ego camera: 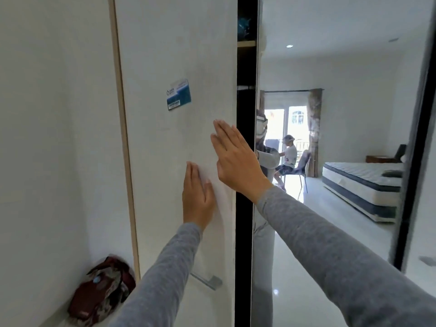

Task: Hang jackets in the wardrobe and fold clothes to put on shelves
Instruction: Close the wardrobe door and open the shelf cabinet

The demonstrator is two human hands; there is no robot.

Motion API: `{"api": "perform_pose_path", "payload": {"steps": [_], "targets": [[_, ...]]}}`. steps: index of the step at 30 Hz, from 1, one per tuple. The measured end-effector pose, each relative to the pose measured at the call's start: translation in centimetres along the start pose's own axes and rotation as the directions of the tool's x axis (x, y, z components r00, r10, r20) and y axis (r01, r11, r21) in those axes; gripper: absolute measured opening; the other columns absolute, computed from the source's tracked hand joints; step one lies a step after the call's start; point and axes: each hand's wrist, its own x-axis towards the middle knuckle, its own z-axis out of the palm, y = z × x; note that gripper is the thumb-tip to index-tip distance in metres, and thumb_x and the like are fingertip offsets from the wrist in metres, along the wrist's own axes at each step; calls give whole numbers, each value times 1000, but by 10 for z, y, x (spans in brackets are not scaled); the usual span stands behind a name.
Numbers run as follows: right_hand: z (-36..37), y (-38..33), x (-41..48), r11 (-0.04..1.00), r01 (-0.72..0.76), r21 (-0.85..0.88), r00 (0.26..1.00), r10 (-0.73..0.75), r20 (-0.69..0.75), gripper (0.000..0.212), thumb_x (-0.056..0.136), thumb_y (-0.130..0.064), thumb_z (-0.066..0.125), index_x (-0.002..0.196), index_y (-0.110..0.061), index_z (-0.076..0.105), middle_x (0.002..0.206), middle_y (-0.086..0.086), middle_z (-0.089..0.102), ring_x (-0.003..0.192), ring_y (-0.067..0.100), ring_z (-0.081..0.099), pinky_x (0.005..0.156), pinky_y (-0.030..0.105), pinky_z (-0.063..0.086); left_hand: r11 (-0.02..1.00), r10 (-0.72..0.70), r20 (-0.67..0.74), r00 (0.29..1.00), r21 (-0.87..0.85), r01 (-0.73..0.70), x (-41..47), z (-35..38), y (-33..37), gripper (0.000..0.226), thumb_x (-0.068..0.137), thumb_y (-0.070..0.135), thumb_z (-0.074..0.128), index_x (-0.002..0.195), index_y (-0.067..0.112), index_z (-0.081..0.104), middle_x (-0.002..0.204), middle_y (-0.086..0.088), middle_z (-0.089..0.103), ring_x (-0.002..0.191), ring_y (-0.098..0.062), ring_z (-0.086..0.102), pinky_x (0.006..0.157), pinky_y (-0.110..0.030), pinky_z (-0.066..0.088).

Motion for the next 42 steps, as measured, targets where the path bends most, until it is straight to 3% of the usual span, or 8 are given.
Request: {"api": "perform_pose_path", "payload": {"steps": [5, 9, 13, 21, 26, 31, 36, 42], "targets": [[33, 23, -4, 999, -23, -44, 1000, 22, -14, 62, 83, -16, 26, 141, 5, 34, 151, 22, 27, 143, 32, 22, 117, 42, 17, 968, 158, -2, 987, 196, -155, 31, 19, -11, 62, 95, 35, 28, 150, 10, 11, 158, -3, 8, 140, -1, 3, 114, -20, 6], [59, 35, -7, 998, -55, 0, 998, 55, -13, 66, 84, -15, 32, 146, 5, 19, 155, 22, 14, 145, 31, 10, 119, 43, 11, 931, 271, -27, 962, 260, -255, 47, 37, -23, 61, 94, 31, 30, 147, 4, 19, 156, -11, 17, 143, -13, 13, 116, -33, 16], [85, 44, -6, 995, -89, 42, 996, 90, -16, 69, 84, -12, 37, 146, 7, 15, 155, 24, 10, 145, 34, 6, 119, 46, 9, 899, 339, -37, 940, 306, -312, 58, 57, -42, 56, 95, 23, 32, 146, 1, 23, 155, -13, 20, 143, -18, 15, 117, -41, 18], [124, 71, -5, 991, -105, 85, 994, 106, -7, 64, 87, -15, 32, 145, 8, 17, 154, 25, 12, 145, 34, 8, 118, 46, 10, 873, 371, -40, 928, 355, -334, 79, 95, -66, 55, 96, 25, 30, 145, 3, 22, 154, -13, 20, 144, -16, 12, 118, -35, 9], [151, 81, -3, 990, -137, 35, 991, 137, -1, 63, 89, -19, 29, 145, 7, 18, 154, 25, 14, 145, 34, 9, 118, 47, 13, 809, 436, 9, 900, 434, -396, 93, 108, -90, 55, 99, 33, 21, 147, 7, 16, 154, -8, 18, 146, -13, 5, 118, -37, 12], [178, 84, 2, 986, -165, -2, 985, 165, -44, 59, 95, -23, 27, 145, 7, 19, 154, 24, 14, 145, 32, 7, 120, 41, 7, 749, 529, -29, 848, 487, -450, 106, 125, -113, 57, 98, 33, 21, 151, 16, 4, 158, -2, 4, 146, -14, 8, 118, -34, 11], [194, 82, 10, 979, -198, 44, 967, 202, -157, 57, 95, -20, 35, 142, 10, 26, 151, 27, 21, 143, 36, 16, 119, 42, 9, 717, 584, -60, 810, 507, -479, 115, 129, -119, 57, 96, 30, 27, 146, 5, 18, 151, -9, 22, 145, -13, 9, 117, -35, 14], [198, 76, 9, 973, -227, 45, 960, 231, -161, 57, 94, -19, 37, 142, 10, 26, 150, 30, 23, 142, 38, 19, 119, 44, 13, 723, 582, -49, 812, 486, -490, 112, 128, -123, 56, 94, 27, 34, 144, 3, 24, 151, -6, 21, 144, -11, 7, 117, -36, 15]]}}
